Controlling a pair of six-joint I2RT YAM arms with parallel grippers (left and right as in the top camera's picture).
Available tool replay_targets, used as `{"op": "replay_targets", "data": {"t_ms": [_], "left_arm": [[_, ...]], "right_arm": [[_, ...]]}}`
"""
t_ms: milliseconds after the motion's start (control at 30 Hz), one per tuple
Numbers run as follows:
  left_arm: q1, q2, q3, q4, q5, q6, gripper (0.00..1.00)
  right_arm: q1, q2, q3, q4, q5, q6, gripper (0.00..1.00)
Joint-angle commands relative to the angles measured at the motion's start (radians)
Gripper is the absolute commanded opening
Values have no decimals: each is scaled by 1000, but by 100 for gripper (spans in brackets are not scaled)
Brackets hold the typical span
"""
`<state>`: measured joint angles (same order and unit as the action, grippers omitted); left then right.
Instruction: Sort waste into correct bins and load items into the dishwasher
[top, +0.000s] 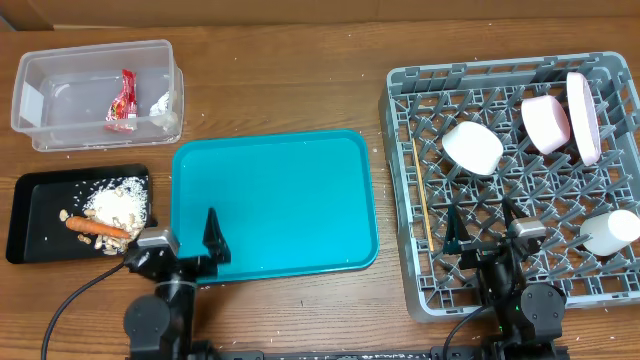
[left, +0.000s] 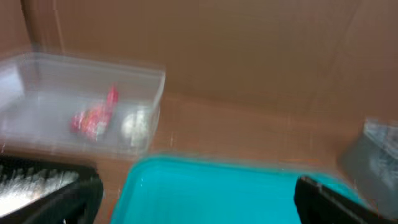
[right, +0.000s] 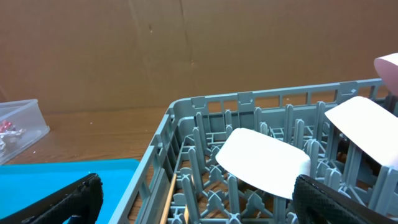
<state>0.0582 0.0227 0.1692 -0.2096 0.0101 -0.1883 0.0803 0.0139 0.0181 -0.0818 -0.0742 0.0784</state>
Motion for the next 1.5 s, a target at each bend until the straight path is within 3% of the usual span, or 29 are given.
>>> {"op": "replay_targets", "data": {"t_ms": [0, 33, 167, 1467], "left_arm": [[-9, -19, -133, 246, 7, 31, 100], [-9, -19, -168, 299, 13, 32, 100], [-13, -19, -164, 122, 24, 28, 100], [-12, -16, -164, 132, 16, 28, 100]], "right_arm": [[5, -7, -10, 5, -2, 3, 100], [5, -7, -10, 5, -2, 3, 100], [5, -7, -10, 5, -2, 3, 100], [5, -7, -10, 5, -2, 3, 100]]}}
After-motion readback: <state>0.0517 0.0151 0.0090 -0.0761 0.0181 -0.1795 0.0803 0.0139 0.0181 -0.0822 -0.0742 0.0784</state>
